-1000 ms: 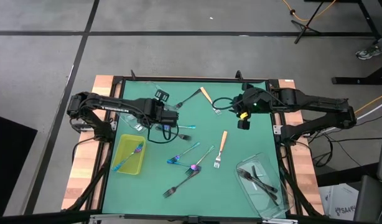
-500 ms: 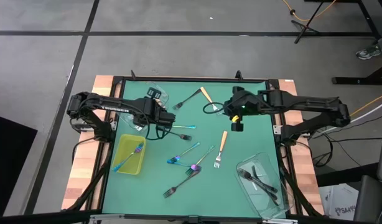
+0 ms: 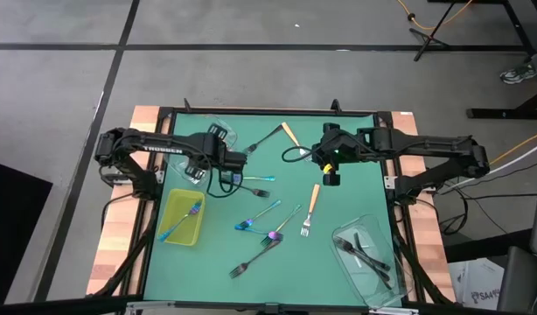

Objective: Sort silverware by color (type)
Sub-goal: Put the orange fork in the top transparent bin

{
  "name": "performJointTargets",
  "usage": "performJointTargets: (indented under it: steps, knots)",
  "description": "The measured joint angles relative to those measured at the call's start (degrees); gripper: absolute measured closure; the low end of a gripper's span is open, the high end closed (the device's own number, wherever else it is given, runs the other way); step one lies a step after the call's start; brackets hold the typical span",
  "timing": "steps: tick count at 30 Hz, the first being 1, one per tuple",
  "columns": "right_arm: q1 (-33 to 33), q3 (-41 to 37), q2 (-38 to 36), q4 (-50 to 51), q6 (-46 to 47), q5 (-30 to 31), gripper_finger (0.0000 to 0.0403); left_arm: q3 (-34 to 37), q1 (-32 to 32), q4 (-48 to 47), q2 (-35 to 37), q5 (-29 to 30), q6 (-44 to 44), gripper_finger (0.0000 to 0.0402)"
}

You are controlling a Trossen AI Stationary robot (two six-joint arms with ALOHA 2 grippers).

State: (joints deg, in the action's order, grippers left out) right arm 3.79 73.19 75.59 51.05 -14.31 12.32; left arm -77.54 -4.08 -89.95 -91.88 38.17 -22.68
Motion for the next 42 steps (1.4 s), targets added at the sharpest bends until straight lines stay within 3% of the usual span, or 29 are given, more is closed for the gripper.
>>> performJointTargets:
  steps: [10, 22, 29, 42]
  knots:
    - [0.0, 0.0, 0.0, -0.4, -0.9, 0.0, 0.0278, 0.0, -3.9, -0.1, 0.0, 0.1, 2.0, 0.0353]
    - [0.0, 0.0, 0.1, -3.6, -2.6, 0.0, 0.0278, 0.0, -0.9, 0.1, 0.0, 0.6, 3.1, 0.0353]
    - [0.4, 0.0, 0.1, -7.1, -4.5, -0.2, 0.0278, 0.0, 2.0, 1.2, 0.0, 4.0, 4.4, 0.0353]
    - [9.4, 0.0, 2.4, -19.3, -5.6, -21.8, 0.0278, 0.0, 6.7, 14.7, 0.0, 7.8, 1.9, 0.0353]
